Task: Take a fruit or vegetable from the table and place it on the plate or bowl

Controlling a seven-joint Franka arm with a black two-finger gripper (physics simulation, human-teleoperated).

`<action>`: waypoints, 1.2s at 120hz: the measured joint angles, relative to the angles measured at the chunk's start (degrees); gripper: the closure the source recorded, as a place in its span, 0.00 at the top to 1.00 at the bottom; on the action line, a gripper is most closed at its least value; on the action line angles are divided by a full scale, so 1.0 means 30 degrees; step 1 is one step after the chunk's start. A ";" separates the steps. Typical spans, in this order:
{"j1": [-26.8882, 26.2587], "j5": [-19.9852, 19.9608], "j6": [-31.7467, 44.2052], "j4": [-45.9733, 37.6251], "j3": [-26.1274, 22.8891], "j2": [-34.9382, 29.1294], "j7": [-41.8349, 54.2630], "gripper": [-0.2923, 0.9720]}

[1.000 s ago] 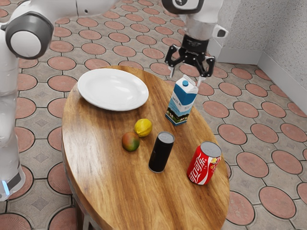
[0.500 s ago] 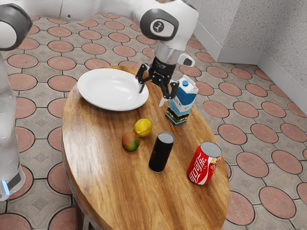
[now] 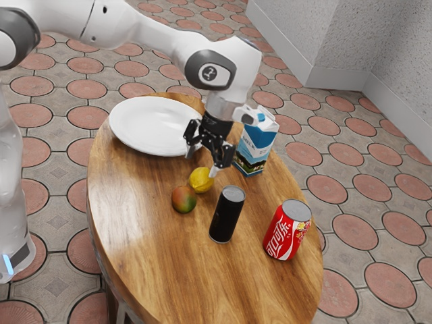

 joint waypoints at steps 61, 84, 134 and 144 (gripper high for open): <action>0.1215 -0.0195 0.1589 -0.0999 0.0001 0.0443 0.2555 0.76; 0.1176 -0.1403 0.2200 -0.0967 0.0001 0.0982 0.2822 0.76; 0.1269 -0.3086 0.3082 -0.1742 0.0155 0.1376 0.1946 0.74; 0.1355 -0.3069 0.3190 -0.1751 0.0160 0.1608 0.1845 0.73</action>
